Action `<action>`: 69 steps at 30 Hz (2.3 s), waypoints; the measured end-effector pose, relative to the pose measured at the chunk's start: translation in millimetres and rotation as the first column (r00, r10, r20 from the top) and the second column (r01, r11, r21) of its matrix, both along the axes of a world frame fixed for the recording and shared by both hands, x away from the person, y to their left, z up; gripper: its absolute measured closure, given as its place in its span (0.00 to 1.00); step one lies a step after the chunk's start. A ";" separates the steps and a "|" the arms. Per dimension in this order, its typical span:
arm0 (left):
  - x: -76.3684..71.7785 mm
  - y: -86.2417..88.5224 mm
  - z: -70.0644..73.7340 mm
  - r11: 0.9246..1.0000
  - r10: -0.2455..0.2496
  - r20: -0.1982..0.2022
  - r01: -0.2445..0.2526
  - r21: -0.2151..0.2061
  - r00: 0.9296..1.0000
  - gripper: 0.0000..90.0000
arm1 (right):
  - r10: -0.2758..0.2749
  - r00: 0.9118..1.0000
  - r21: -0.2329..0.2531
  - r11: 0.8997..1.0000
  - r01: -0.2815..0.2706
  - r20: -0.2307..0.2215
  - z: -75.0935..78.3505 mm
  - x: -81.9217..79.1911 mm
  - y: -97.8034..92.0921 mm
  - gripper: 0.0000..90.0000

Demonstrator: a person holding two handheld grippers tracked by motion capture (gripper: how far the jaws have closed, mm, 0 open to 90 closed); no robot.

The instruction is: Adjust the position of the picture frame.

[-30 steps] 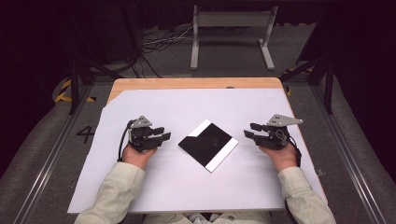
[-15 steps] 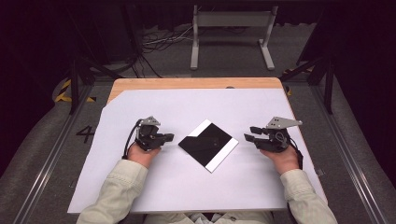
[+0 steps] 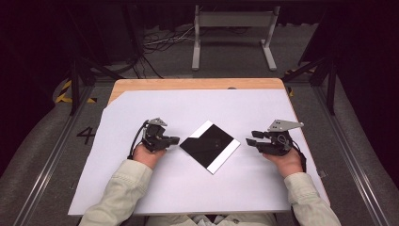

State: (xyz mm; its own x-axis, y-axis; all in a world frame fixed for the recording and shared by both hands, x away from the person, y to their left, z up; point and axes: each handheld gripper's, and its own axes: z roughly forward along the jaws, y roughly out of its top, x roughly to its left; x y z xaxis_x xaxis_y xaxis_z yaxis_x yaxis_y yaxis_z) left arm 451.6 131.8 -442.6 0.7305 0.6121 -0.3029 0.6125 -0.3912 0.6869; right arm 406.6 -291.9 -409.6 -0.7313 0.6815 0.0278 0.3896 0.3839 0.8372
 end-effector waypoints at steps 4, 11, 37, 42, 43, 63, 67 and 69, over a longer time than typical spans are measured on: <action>1.4 -4.8 -1.7 1.000 -0.009 -0.006 0.009 0.006 1.000 1.00 | 0.002 1.000 -0.002 1.000 -0.002 -0.004 -0.6 -0.6 -0.1 0.61; 4.3 -8.2 -6.9 0.999 0.015 -0.029 -0.014 0.042 0.999 1.00 | 0.001 1.000 -0.003 1.000 -0.001 -0.013 -1.3 -1.9 -1.0 0.61; -22.9 -41.1 -1.4 0.978 -0.186 -0.098 0.193 0.077 0.978 1.00 | -0.032 0.996 -0.023 0.999 0.031 -0.078 2.8 -0.4 -13.0 0.72; -32.5 -56.1 0.1 0.963 -0.245 -0.110 0.254 0.084 0.963 1.00 | -0.037 0.994 -0.028 0.999 0.034 -0.107 2.7 1.0 -14.3 0.73; -34.1 -58.8 0.4 0.960 -0.255 -0.111 0.265 0.086 0.961 1.00 | -0.036 0.993 -0.030 0.999 0.033 -0.109 2.9 1.2 -14.8 0.74; -60.2 -109.3 -2.5 0.926 -0.368 -0.065 0.372 0.060 0.928 1.00 | -0.089 0.982 -0.078 0.994 0.077 -0.164 1.7 5.0 -19.5 0.87; -61.2 -109.9 -1.5 0.924 -0.376 -0.048 0.379 0.060 0.925 1.00 | -0.099 0.981 -0.077 0.993 0.087 -0.166 1.7 6.1 -20.9 0.90; -59.7 -106.2 1.0 0.927 -0.371 -0.046 0.372 0.044 0.928 0.98 | -0.103 0.982 -0.078 0.993 0.091 -0.162 1.8 7.1 -21.7 0.91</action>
State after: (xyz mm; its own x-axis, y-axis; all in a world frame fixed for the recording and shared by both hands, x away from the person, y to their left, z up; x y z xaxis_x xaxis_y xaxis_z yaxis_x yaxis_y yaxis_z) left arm 391.9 25.6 -441.6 0.8977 0.3143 -0.3087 0.4405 -0.6294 0.6401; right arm 413.7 -313.6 -407.7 -0.6512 0.7533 0.0923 0.5582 0.3931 0.7307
